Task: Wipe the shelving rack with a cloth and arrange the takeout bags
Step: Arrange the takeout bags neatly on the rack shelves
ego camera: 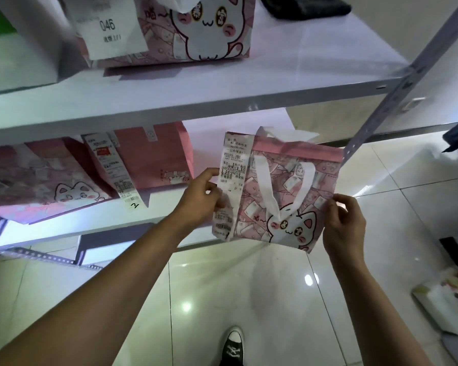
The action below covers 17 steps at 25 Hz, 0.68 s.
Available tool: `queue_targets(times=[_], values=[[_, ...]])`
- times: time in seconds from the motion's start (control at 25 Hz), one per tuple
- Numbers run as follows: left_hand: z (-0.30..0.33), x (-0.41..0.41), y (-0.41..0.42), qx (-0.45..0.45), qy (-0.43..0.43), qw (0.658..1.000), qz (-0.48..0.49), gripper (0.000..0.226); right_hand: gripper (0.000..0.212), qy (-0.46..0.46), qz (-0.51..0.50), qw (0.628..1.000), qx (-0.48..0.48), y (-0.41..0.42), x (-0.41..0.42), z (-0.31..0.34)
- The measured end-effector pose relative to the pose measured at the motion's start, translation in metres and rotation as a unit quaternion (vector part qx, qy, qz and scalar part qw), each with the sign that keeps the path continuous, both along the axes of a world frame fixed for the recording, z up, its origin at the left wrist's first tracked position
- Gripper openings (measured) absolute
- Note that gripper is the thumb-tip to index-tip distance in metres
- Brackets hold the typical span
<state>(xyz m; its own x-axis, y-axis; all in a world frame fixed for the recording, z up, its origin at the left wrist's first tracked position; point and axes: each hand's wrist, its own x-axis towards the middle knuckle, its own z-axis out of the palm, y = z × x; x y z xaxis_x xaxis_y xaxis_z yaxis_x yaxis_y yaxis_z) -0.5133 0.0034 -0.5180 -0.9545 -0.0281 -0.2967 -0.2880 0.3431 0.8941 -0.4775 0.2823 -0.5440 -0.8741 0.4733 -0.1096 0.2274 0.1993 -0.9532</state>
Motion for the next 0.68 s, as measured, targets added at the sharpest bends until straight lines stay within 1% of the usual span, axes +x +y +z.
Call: queue_targets(times=[0.16, 0.2, 0.36, 0.48, 0.6, 0.68], values=[[0.031, 0.056, -0.008, -0.005, 0.022, 1.000, -0.009, 0.054, 0.018, -0.006, -0.019, 1.000, -0.019, -0.005, 0.038, 0.028], [0.040, 0.071, -0.011, -0.010, 0.028, 1.000, -0.009, 0.053, 0.019, -0.002, -0.020, 1.000, -0.021, -0.009, 0.050, 0.037], [0.082, 0.126, -0.029, -0.019, 0.065, 0.998, 0.011, 0.037, 0.015, 0.029, -0.004, 0.999, -0.035, -0.029, 0.095, 0.071], [0.126, 0.165, -0.050, -0.017, 0.101, 0.994, 0.038, 0.031, 0.018, 0.060, 0.015, 0.997, -0.041, -0.050, 0.124, 0.108], [0.177, 0.202, -0.074, -0.002, 0.132, 0.989, 0.069, 0.028, 0.009, 0.100, 0.038, 0.993, -0.050, -0.073, 0.148, 0.153], [0.210, 0.224, -0.089, 0.004, 0.155, 0.984, 0.083, 0.028, 0.007, 0.126, 0.050, 0.989, -0.053, -0.088, 0.161, 0.185]])
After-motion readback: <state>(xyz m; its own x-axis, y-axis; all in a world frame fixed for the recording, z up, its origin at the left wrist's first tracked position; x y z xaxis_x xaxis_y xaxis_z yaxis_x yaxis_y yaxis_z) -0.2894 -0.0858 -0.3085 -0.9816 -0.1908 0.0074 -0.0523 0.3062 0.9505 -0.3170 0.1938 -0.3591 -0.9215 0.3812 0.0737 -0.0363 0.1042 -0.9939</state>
